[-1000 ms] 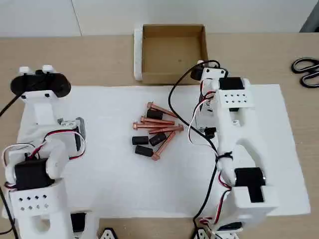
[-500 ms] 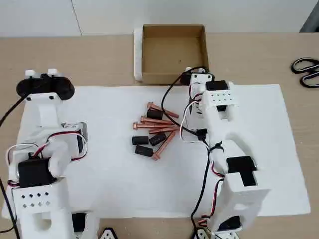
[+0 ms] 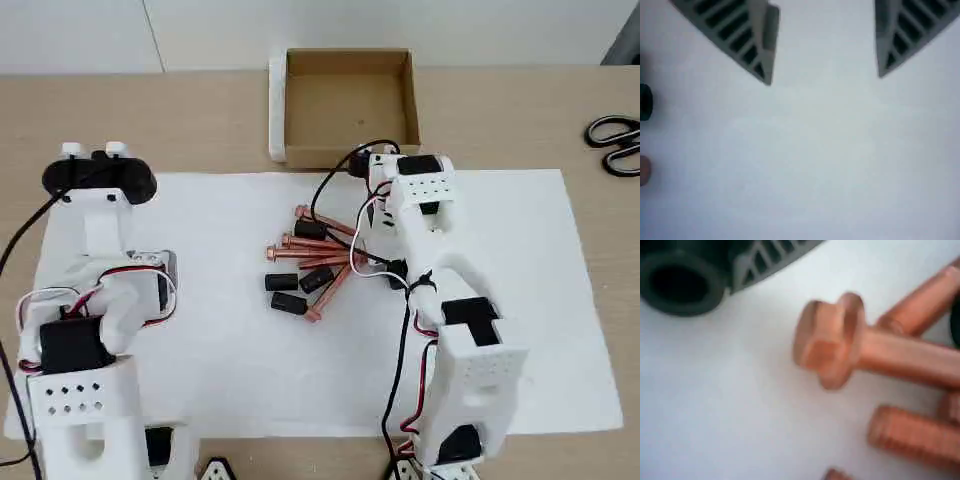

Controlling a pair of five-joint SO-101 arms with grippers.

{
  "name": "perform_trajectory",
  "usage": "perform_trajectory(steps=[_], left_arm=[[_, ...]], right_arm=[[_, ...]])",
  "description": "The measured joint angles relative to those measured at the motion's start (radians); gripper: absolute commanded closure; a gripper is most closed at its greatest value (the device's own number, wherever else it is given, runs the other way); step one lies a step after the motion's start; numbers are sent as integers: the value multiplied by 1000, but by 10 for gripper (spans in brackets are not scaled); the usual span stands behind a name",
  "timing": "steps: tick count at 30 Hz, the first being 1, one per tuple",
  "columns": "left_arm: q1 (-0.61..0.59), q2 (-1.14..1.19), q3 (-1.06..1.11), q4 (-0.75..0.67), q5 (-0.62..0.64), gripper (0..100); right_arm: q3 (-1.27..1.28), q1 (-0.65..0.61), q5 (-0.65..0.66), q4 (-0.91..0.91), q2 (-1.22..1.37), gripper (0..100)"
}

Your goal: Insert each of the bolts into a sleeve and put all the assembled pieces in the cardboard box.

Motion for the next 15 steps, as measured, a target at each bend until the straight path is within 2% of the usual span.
perform_trajectory(steps=[8, 15], left_arm=[[0, 0, 0, 0, 0, 869], [0, 0, 0, 0, 0, 869]], right_arm=[[-106, 2, 14, 127, 2, 846], [-109, 2, 15, 143, 11, 847]])
